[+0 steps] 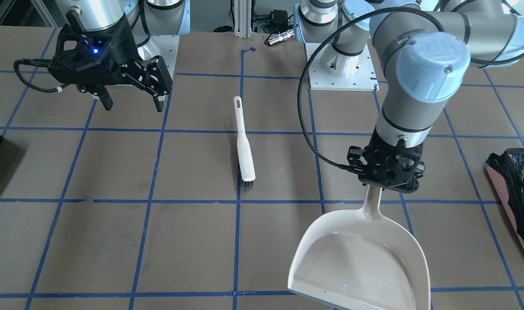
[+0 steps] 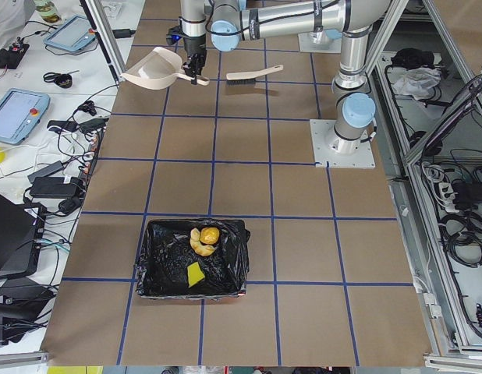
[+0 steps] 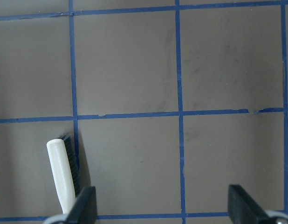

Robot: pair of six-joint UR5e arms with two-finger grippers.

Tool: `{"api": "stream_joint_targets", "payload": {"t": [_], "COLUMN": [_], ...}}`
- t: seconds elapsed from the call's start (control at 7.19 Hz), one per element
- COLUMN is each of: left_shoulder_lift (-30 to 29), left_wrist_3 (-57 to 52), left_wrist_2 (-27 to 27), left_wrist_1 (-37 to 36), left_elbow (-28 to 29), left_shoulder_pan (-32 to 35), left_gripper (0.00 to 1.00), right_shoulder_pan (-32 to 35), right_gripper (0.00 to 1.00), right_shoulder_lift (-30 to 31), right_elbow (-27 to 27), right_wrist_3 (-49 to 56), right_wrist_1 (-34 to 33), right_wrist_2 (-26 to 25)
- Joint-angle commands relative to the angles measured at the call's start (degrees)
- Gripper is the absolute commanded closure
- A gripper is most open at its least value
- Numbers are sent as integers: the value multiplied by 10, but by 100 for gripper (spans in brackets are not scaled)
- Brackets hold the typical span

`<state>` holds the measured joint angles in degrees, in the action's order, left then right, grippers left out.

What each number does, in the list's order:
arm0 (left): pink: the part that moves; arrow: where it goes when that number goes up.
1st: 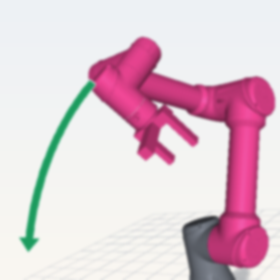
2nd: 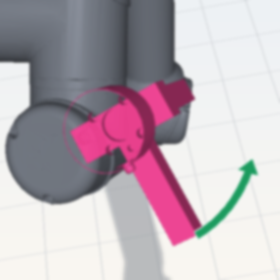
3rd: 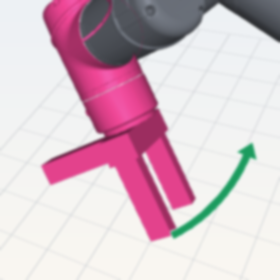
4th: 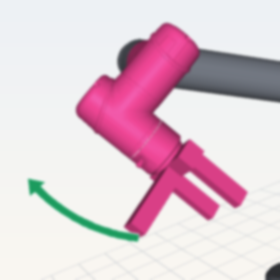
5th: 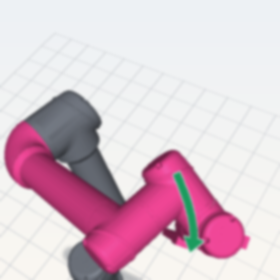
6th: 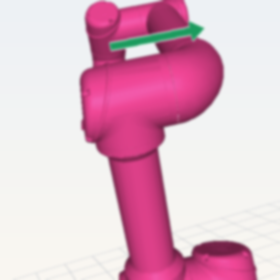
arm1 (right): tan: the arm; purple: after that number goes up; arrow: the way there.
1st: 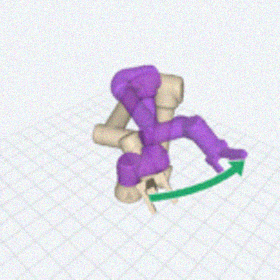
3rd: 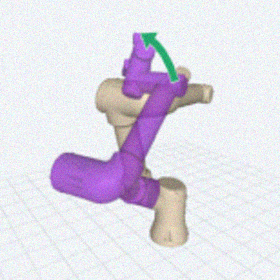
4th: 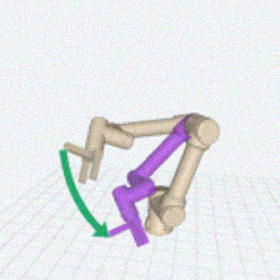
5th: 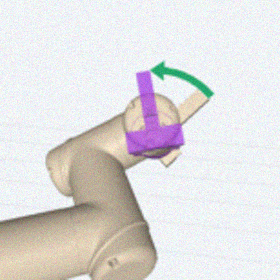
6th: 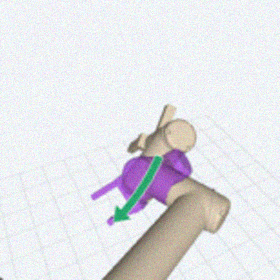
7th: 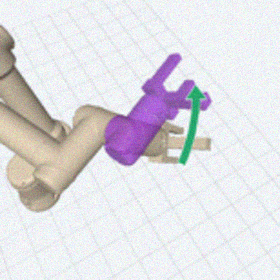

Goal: Sweep and dump trash in nearest bin
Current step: 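Bring the empty dustpan back over the table with the left gripper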

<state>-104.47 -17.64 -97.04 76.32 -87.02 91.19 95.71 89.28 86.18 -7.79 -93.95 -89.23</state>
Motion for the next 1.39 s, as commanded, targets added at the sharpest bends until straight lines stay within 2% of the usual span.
{"api": "stream_joint_targets", "payload": {"t": [0.0,0.28,0.56,1.25], "left_shoulder_lift": [-9,-33,-60,-113], "left_wrist_3": [84,149,192,257], "left_wrist_2": [31,33,87,89], "left_wrist_1": [2,3,2,-12], "left_elbow": [-24,-25,-25,-18], "left_shoulder_pan": [43,91,110,168], "left_gripper": [100,100,100,100], "right_shoulder_pan": [0,0,0,1], "right_gripper": [0,0,0,0], "right_shoulder_lift": [0,0,0,1], "right_elbow": [0,8,9,9], "right_wrist_3": [-2,-3,-5,-8], "right_wrist_1": [0,-1,-18,-19], "right_wrist_2": [1,0,0,0]}}
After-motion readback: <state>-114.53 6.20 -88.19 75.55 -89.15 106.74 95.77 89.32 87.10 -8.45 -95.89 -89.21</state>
